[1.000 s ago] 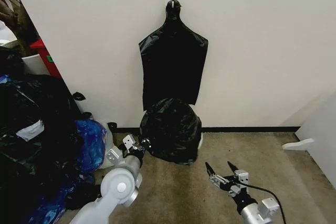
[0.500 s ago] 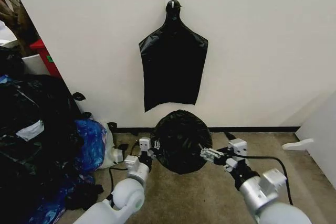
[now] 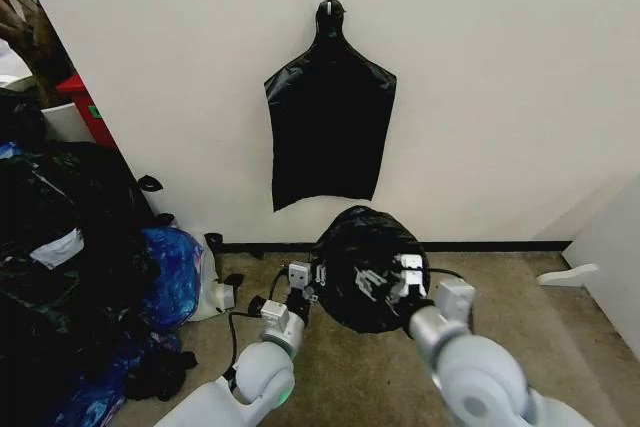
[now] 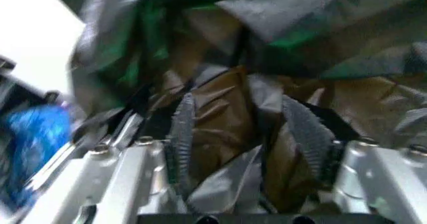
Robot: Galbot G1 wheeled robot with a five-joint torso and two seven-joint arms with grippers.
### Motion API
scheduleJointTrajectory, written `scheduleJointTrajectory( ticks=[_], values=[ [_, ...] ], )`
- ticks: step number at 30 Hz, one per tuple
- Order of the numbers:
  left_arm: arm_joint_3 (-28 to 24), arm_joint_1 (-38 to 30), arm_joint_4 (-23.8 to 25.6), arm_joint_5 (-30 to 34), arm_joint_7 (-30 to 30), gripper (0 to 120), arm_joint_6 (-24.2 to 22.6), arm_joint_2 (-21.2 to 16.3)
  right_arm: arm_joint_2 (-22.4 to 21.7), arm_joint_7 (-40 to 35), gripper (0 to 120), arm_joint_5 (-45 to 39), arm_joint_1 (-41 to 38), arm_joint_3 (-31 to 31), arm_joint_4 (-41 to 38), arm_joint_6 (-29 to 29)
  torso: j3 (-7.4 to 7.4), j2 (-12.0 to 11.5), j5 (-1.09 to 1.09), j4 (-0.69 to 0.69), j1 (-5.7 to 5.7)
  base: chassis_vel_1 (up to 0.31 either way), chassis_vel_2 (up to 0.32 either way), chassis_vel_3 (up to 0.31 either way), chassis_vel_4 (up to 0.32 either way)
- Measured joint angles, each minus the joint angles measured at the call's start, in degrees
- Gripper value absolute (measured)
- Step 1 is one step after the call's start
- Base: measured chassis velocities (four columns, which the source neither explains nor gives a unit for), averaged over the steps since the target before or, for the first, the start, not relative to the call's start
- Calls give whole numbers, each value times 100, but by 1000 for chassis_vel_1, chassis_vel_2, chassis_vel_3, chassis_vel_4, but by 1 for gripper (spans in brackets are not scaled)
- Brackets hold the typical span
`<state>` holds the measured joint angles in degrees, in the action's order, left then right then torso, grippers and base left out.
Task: Place the garbage bag over the trash bin.
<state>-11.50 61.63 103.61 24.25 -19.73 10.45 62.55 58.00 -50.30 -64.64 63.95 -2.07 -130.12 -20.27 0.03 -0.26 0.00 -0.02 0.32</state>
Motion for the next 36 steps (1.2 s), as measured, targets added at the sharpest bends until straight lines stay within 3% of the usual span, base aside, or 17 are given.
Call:
scheduleJointTrajectory(
  ticks=[14,32,36],
  values=[
    [31,133,318,-326,177,3,150,-90,528,-439,0,496,-227,-205,729,151,0,0,0,-1,0,0,0,0,0],
    [60,461,918,-551,350,3,223,-273,768,-378,0,914,-530,-149,1631,293,0,0,1,-1,0,0,0,0,0],
    [79,551,1001,-871,602,3,349,-390,776,-414,0,882,-570,-109,1710,314,0,0,1,-1,0,0,0,0,0]
  ],
)
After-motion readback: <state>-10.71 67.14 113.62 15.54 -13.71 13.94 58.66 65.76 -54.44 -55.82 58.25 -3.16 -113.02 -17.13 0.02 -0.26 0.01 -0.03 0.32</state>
